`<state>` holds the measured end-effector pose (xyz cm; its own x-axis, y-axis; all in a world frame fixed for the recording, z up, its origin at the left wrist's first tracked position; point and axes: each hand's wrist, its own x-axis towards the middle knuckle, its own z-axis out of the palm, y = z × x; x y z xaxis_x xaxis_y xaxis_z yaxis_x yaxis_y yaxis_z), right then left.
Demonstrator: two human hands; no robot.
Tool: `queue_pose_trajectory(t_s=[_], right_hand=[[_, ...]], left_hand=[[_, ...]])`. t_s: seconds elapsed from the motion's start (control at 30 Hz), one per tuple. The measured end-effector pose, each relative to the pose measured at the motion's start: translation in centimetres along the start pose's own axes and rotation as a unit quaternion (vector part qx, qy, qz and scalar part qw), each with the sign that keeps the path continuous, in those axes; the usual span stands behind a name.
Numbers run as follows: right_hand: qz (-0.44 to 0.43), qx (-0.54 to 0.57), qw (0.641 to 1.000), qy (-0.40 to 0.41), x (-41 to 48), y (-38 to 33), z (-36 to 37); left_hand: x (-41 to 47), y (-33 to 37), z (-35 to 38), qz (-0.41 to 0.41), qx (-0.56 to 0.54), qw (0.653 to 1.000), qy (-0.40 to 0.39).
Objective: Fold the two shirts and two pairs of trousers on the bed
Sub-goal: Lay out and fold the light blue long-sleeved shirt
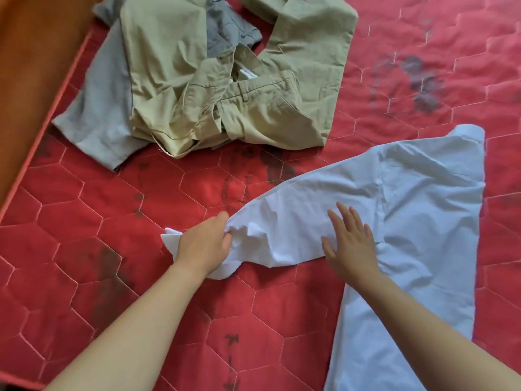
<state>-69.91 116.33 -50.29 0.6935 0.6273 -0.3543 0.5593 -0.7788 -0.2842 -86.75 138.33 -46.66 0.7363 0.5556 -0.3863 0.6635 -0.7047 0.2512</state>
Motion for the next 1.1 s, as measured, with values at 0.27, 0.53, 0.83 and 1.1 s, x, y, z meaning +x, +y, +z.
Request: queue_pose_trajectory(t_s=[0.27,0.53,0.83,1.1], right_hand=[[0.047,0.088,0.993,0.059,-8.5,10.7,-9.0],[0.048,0.146,0.988,-0.006,-16.0,22.0,-9.2],[0.098,0.243,0.965,-0.010,-10.6,18.3,-2.4],[0.171,0.191,0.966,-0.034,-12.5,17.8,1.4]], left_hand=[[-7.4,20.5,-1.8,0.107,-0.027,0.992,0.059],[-16.0,32.6,11.7,0.093,-0.062,0.943,-0.314],[-9.6,27.1,12.6,-0.094,-0.141,0.985,0.001],[-8.7,26.2,14.9,-0.204,-0.245,0.947,-0.037]])
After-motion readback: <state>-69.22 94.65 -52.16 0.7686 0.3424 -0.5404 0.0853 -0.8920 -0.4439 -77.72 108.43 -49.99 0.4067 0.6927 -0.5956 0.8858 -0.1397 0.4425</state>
